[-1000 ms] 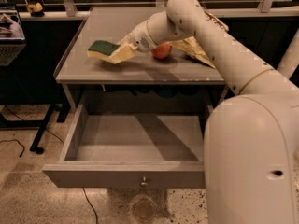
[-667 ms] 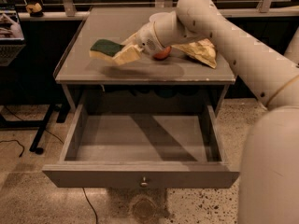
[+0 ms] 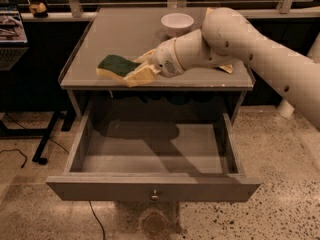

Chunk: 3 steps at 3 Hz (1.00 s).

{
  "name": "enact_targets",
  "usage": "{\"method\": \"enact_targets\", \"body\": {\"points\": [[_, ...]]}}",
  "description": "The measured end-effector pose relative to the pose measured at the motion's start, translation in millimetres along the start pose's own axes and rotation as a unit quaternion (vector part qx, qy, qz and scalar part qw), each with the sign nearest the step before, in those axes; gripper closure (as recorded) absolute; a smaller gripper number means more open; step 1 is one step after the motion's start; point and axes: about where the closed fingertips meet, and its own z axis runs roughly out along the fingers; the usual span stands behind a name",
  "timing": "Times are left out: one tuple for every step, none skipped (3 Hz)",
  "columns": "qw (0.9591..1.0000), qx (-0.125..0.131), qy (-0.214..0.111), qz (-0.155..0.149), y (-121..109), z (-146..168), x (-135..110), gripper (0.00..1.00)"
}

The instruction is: Place sponge into top drawer

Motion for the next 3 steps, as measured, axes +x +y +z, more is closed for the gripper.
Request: {"method": "enact_targets", "body": {"points": [[0.9999, -0.015, 0.003, -0.005, 13, 3, 5, 1.00], [1.0000, -0.001, 0.001, 0.004, 32, -5, 13, 1.00], [0.9989, 0.043, 0.003, 0.019, 49, -13, 31, 1.00]]}}
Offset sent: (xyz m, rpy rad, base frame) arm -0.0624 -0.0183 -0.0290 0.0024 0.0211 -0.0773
